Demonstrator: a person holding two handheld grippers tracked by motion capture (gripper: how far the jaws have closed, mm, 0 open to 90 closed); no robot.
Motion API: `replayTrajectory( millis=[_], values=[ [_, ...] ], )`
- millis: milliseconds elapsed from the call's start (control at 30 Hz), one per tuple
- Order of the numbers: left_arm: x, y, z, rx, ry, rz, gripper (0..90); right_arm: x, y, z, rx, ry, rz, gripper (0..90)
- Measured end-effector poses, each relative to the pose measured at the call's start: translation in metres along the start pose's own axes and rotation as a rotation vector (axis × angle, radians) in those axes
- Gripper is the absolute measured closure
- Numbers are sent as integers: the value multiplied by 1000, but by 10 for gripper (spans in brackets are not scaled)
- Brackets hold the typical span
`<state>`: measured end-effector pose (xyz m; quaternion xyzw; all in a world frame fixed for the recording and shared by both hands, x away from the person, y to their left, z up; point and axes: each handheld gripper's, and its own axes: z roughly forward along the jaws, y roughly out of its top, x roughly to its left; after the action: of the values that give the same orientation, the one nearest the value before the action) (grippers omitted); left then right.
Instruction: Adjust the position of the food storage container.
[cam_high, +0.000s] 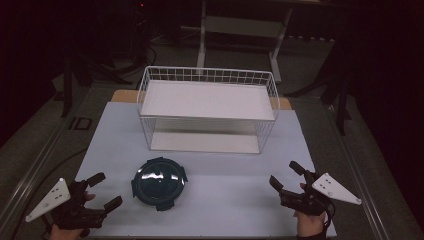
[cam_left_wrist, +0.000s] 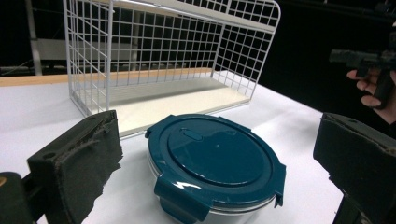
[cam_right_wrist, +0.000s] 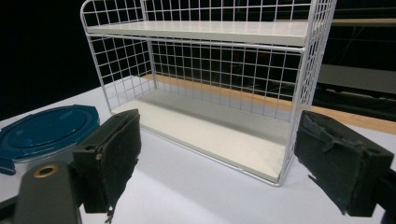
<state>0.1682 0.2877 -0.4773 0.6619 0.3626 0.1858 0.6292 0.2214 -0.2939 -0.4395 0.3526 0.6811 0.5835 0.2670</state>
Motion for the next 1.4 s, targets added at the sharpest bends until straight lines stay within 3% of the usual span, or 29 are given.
replayTrajectory(
  millis=[167,200,267,333,433,600,733,800,1033,1267,1400],
  values=[
    [2,5,-4,-10,-3,11,12,0,1,-1,-5,3,7,145],
    [5,11,-7,-13,-33,-12,12,0,1,-1,-5,3,7,145],
    [6,15,-9,-5,-52,-12,13,1,2,-1,-8,10,8,145],
    [8,19,-11,25,-101,11,12,2,3,-1,-9,11,8,145],
    [11,22,-9,100,-98,25,21,2,3,-1,-9,16,12,145],
    [20,16,-6,179,-103,52,179,2,3,0,-12,22,22,145],
    [29,11,-3,223,-148,49,427,2,3,0,-10,27,19,145],
    [32,7,0,251,-150,43,550,1,3,1,-5,29,19,144],
    [42,-3,12,347,-91,11,894,5,2,3,3,44,-16,144],
    [43,-13,28,487,-48,45,900,4,0,4,10,51,-6,145],
    [44,-16,35,517,-52,45,900,5,0,4,13,54,-10,144]
  ],
)
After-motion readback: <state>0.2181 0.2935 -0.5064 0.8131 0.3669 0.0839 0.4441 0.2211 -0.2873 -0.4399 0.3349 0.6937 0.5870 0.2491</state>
